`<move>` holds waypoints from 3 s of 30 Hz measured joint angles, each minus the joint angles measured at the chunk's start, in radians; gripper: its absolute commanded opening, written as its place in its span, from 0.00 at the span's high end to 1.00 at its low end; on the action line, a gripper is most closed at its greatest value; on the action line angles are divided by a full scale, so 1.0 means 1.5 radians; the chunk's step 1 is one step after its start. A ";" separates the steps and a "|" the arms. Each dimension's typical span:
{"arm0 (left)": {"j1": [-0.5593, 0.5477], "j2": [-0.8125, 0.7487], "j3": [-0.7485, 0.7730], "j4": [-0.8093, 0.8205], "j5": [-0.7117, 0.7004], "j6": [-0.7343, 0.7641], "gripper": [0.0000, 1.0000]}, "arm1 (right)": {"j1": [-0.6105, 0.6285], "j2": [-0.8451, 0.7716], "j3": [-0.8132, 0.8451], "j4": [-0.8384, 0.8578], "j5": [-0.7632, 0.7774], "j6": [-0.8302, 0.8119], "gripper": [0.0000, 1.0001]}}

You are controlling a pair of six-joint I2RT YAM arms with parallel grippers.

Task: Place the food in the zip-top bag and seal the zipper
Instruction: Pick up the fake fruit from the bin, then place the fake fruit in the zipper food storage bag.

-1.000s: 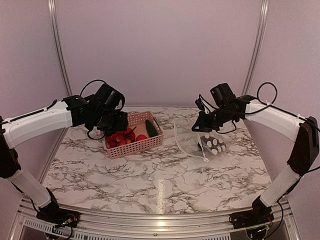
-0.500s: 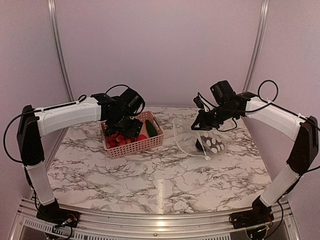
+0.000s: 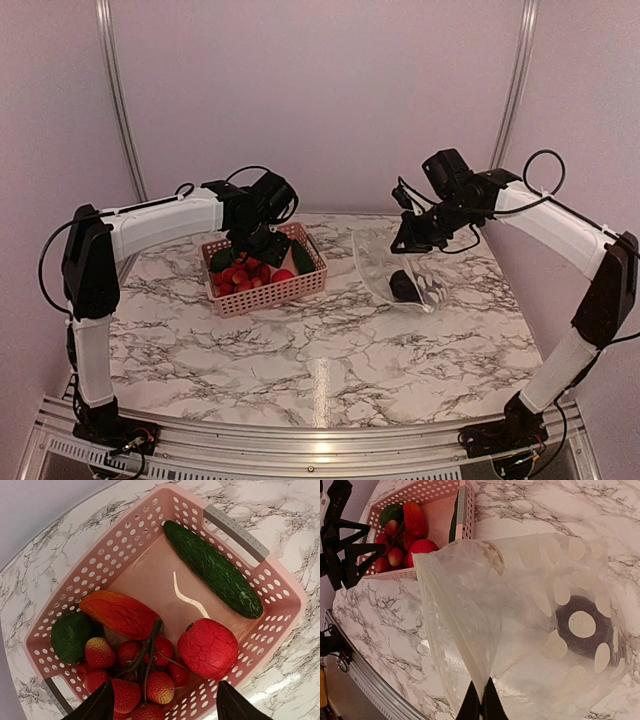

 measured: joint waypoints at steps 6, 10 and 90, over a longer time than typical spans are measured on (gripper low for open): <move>0.024 0.013 0.023 0.001 0.049 0.030 0.41 | 0.000 0.024 0.049 -0.021 -0.003 -0.006 1.00; 0.034 0.022 0.035 0.003 0.072 0.060 0.41 | 0.000 0.055 0.086 -0.041 -0.008 -0.015 1.00; -0.062 -0.253 -0.089 0.285 0.182 -0.001 1.00 | 0.001 0.045 0.113 -0.090 -0.064 0.009 1.00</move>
